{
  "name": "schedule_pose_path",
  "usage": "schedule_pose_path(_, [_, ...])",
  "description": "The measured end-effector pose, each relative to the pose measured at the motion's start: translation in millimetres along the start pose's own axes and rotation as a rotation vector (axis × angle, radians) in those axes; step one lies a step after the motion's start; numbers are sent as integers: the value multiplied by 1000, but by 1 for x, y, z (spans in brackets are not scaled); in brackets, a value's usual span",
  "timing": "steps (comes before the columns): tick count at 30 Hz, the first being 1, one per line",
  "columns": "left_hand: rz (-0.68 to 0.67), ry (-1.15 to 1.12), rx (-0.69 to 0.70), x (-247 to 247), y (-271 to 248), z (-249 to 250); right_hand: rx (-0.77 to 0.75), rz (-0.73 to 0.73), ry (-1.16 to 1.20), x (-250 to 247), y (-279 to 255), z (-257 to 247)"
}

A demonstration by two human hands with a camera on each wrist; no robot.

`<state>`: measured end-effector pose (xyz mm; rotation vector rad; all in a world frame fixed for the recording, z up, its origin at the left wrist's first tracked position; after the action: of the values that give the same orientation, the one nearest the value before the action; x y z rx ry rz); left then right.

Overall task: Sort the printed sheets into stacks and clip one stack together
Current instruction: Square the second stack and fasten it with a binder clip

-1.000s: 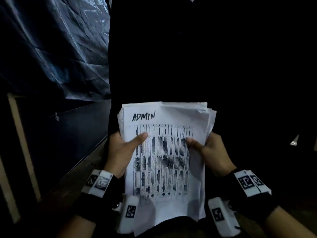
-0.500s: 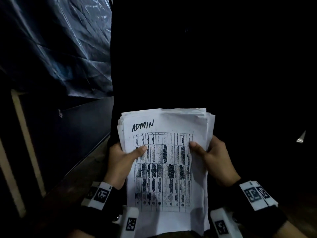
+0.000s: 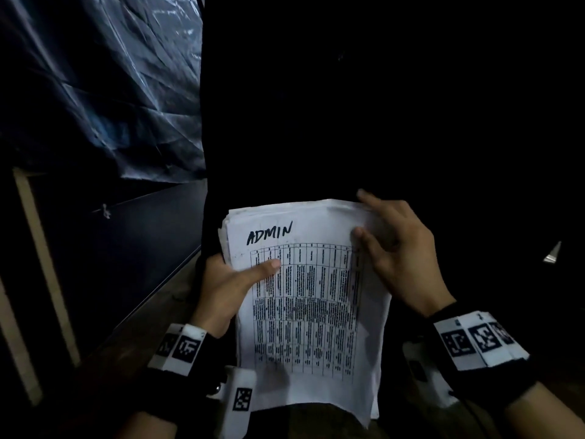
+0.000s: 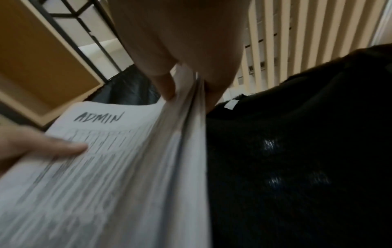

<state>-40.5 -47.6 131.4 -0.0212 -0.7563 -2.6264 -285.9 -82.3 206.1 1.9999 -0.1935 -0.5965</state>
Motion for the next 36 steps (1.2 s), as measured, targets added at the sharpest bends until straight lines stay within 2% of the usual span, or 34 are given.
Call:
schedule_pose_path(1, [-12,-6,-13,-1,1,-2,43,8,25,-1,1,6])
schedule_pose_path(3, [-29,-14,-43,-1,-1,-9,228,2,205,2,-6,25])
schedule_pose_path(5, [-10,-3,-52,0,-5,-14,416,-93,465,16,-20,45])
schedule_pose_path(7, [30,36,-4,2,-6,-11,492,-167,500,30,-31,50])
schedule_pose_path(11, [86,85,101,7,0,10,340,-112,290,23,-19,27])
schedule_pose_path(13, [103,23,53,5,4,9,286,-79,218,20,-14,22])
schedule_pose_path(16, [46,-15,-89,0,-3,-20,385,-189,204,36,-30,45])
schedule_pose_path(19, [18,19,-112,-3,-11,-38,515,-289,208,50,-51,60])
schedule_pose_path(22, [65,21,-39,-6,-7,-24,452,-228,201,42,-43,47])
schedule_pose_path(25, [73,22,32,-9,-1,-11,434,-176,313,37,-36,39])
schedule_pose_path(27, [26,36,-19,-9,-6,-21,466,-233,331,45,-46,46])
schedule_pose_path(30, [-45,166,-126,-9,-20,-52,502,-358,198,59,-70,61])
schedule_pose_path(33, [-30,255,-110,-10,-24,-55,535,-357,144,59,-76,69])
schedule_pose_path(36, [-29,272,-34,-6,-22,-50,502,-378,86,50,-72,67])
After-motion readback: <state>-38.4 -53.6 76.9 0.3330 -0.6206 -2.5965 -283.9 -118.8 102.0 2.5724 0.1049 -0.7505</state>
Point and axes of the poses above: each hand's wrist, its own y-axis towards the middle knuckle, its own x-axis out of the palm, z = x × y, the point moved 6 cm from there along y, towards the middle knuckle, and after that the axes turned 7 degrees about x, right-handed, at the moved point
